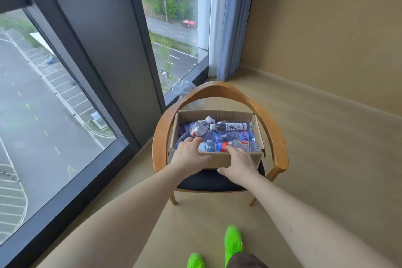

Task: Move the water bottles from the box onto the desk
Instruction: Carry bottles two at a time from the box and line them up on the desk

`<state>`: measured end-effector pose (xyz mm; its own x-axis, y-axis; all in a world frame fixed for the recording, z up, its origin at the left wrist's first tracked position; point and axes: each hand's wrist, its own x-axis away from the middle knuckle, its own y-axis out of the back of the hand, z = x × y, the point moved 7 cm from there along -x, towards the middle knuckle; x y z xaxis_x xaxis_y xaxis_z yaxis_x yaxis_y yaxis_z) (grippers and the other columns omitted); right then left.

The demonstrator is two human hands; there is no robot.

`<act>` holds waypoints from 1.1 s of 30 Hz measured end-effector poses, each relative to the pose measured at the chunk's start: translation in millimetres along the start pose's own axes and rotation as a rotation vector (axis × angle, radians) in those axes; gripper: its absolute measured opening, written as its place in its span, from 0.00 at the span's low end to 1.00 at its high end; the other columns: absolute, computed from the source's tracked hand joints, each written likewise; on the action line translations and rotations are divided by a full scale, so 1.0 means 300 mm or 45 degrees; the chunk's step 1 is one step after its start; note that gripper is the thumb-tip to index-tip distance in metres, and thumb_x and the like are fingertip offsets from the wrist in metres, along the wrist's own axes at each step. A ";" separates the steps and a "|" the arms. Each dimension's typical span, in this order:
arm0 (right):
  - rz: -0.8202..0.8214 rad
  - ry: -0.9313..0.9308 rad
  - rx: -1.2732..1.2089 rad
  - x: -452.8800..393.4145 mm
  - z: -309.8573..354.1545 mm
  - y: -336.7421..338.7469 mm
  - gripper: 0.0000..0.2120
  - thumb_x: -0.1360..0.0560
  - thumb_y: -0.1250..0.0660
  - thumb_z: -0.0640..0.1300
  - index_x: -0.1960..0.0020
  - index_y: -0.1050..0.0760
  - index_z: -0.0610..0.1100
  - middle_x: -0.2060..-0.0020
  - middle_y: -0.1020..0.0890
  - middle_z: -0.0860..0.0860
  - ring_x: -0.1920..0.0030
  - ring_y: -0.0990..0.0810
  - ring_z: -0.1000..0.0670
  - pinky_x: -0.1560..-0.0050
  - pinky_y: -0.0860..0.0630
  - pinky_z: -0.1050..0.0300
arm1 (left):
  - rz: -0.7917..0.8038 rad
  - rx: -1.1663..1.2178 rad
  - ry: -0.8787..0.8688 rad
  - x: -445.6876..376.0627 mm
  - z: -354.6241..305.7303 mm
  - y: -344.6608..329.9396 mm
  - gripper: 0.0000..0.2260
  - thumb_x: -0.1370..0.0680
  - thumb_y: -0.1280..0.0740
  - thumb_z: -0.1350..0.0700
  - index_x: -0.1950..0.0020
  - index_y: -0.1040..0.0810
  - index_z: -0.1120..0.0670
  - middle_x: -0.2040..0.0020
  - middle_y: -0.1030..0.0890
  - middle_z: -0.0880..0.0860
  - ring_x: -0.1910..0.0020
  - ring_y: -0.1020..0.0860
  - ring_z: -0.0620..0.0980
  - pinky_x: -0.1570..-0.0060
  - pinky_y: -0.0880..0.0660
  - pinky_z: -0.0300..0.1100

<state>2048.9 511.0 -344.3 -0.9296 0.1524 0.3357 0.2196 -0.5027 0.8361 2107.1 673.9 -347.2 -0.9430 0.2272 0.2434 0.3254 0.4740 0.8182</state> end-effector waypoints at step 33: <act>0.725 0.245 0.569 -0.755 -0.301 -0.253 0.35 0.34 0.20 0.58 0.31 0.29 0.53 0.37 0.26 0.50 0.34 0.29 0.44 0.30 0.38 0.42 | 0.485 -0.032 0.345 -0.713 0.134 -0.388 0.26 0.24 0.28 0.46 0.27 0.26 0.49 0.32 0.23 0.54 0.37 0.24 0.55 0.40 0.24 0.49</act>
<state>2215.9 437.8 -522.9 -0.6623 -0.2004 0.7219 0.7437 -0.0590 0.6659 2273.7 604.2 -515.4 -0.7423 0.1490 0.6533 0.6531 0.3786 0.6558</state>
